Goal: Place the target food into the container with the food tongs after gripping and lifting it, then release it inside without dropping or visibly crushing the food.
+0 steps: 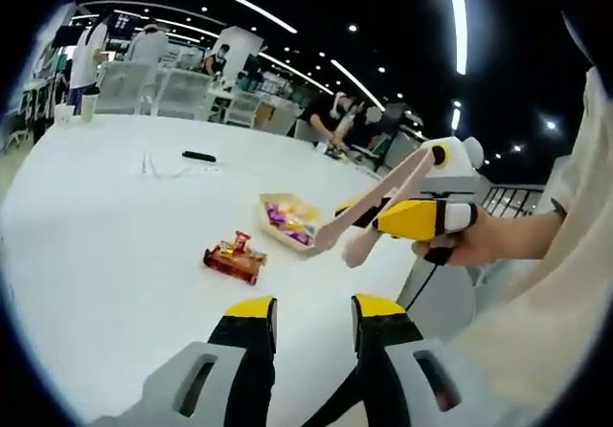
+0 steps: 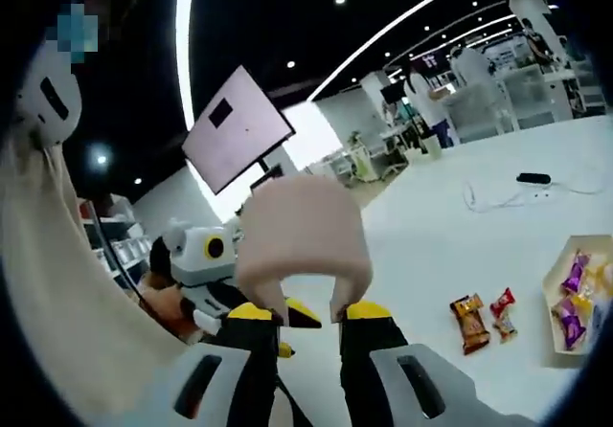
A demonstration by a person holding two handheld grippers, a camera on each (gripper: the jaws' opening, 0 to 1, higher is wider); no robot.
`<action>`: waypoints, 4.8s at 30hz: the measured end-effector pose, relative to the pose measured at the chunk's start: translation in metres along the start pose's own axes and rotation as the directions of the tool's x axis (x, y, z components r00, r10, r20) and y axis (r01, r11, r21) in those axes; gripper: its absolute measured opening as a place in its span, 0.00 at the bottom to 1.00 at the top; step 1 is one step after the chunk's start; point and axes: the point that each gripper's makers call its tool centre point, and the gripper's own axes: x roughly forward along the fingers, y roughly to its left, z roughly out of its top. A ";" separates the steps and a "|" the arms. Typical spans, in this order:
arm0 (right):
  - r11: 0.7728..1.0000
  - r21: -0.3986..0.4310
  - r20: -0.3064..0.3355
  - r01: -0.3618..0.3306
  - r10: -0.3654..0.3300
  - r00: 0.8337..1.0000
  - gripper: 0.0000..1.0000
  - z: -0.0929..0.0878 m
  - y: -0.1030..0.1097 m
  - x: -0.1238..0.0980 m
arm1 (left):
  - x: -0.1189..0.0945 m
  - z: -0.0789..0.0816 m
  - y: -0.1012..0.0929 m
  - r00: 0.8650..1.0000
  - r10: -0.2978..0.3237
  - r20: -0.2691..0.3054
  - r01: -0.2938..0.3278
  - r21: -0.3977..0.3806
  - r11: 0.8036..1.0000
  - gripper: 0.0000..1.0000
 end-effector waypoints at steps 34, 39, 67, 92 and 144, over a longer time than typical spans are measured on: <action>0.893 -0.422 -0.259 0.154 -0.282 0.924 0.25 -0.047 -0.061 -0.004 | 0.049 0.081 -0.039 0.990 -0.017 0.140 0.010 0.050 0.999 0.23; 0.893 -0.423 -0.274 0.155 -0.289 0.917 0.25 -0.051 -0.062 -0.003 | 0.058 0.075 -0.051 0.992 -0.044 0.120 0.039 0.048 0.998 0.24; 0.894 -0.393 -0.276 0.216 -0.339 0.899 0.25 -0.053 -0.080 -0.008 | 0.045 0.059 -0.027 0.995 0.004 0.102 -0.005 0.009 1.000 0.28; 0.822 -0.465 -0.286 0.328 -0.490 0.823 0.25 -0.030 -0.176 -0.009 | 0.024 -0.003 0.005 0.996 0.087 0.021 -0.084 -0.115 0.990 0.34; 0.845 -0.444 -0.456 0.299 -0.500 0.736 0.17 -0.086 -0.244 0.000 | 0.020 -0.028 0.021 0.992 0.121 -0.038 -0.126 -0.196 0.973 0.35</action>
